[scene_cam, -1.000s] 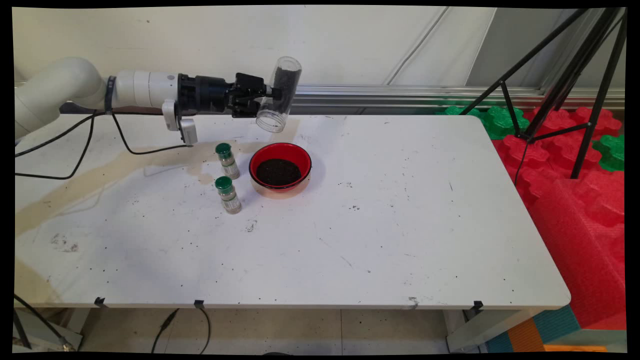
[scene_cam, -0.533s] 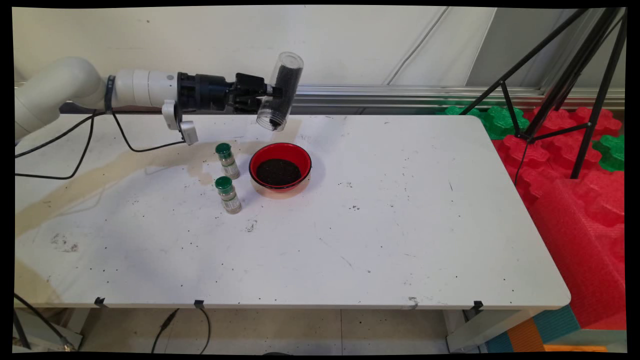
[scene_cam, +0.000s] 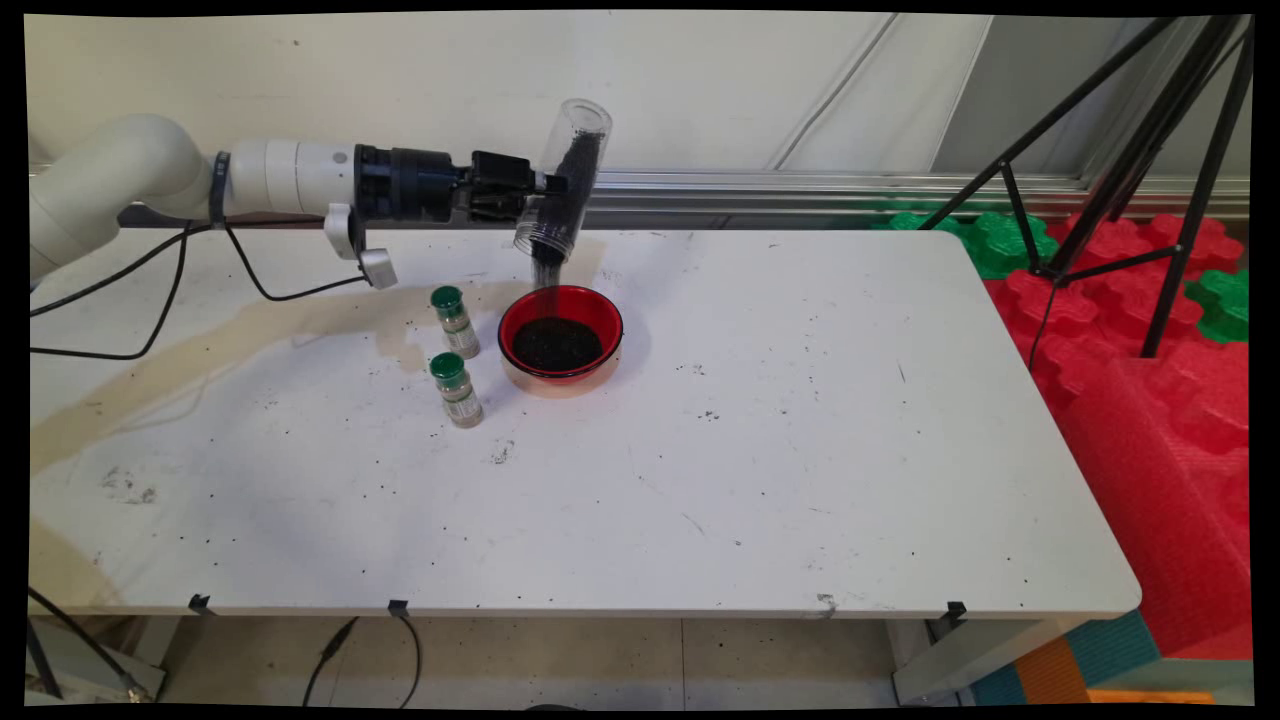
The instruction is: Pour the black seasoning powder in the red bowl
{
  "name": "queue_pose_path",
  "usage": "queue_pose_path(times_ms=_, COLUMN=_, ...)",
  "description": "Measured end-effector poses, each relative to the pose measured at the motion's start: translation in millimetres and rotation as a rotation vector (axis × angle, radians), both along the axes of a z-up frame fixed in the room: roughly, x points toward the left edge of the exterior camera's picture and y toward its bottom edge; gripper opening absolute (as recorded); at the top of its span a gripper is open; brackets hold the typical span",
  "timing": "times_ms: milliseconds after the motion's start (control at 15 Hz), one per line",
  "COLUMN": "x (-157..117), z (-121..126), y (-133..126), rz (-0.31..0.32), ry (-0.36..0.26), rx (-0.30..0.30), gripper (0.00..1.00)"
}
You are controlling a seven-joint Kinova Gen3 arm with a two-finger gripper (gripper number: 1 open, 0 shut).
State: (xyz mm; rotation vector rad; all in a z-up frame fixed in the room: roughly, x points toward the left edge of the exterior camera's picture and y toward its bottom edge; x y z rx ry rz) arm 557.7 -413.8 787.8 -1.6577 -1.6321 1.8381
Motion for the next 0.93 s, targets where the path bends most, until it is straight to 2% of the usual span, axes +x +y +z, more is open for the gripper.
queue_pose_path(times_ms=933, x=-2.1, z=-0.7, y=2.5, rz=-0.025, ry=-0.035, rx=-0.056, gripper=0.0)
